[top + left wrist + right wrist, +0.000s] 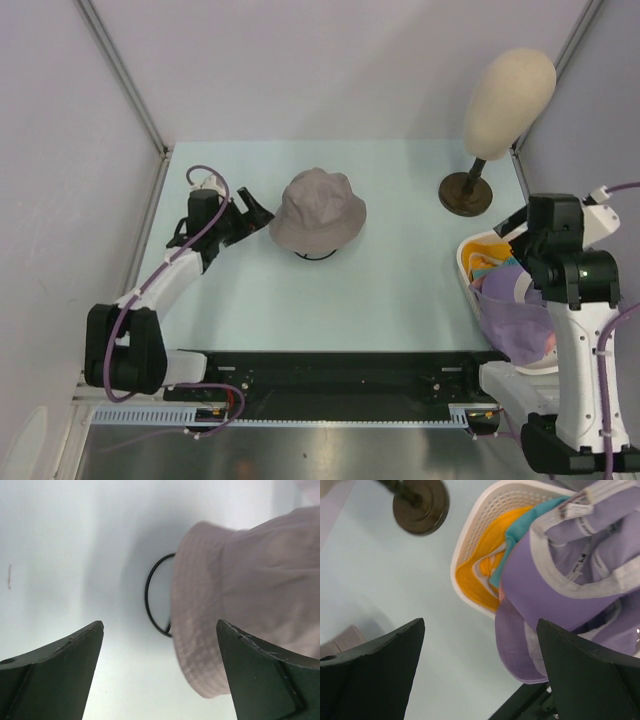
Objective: Stack the hats
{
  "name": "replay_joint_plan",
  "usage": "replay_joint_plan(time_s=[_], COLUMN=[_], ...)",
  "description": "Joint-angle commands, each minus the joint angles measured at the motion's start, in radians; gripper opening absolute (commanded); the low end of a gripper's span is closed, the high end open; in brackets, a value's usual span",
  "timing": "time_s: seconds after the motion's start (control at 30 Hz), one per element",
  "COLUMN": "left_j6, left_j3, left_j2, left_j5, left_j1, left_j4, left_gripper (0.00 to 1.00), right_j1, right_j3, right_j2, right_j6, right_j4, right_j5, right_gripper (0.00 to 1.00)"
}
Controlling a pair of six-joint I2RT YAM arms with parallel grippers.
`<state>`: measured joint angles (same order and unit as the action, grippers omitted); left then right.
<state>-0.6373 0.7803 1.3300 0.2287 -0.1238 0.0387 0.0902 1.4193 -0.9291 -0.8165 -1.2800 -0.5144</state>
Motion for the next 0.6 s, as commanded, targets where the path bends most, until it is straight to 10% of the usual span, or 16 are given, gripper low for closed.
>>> replay_joint_plan(time_s=[0.0,0.27,0.57], left_j6=[0.086,0.12,0.111], left_j3=[0.1,0.122,0.128], left_j2=[-0.098,-0.166,-0.184], left_j5=[-0.1,-0.163,-0.149], left_j1=[0.006,0.004,-0.002], left_j4=[0.147,0.222,0.23], left_gripper=[1.0,1.0,1.0], right_j1=[-0.185,-0.463,-0.506], right_j3=[-0.012,-0.14,-0.301], right_j2=[0.047,0.087,0.131], right_j6=[0.008,0.183,0.148], right_j4=[-0.239,-0.236,-0.139], right_j5=[0.057,0.206,0.376], right_gripper=[1.0,1.0,0.82])
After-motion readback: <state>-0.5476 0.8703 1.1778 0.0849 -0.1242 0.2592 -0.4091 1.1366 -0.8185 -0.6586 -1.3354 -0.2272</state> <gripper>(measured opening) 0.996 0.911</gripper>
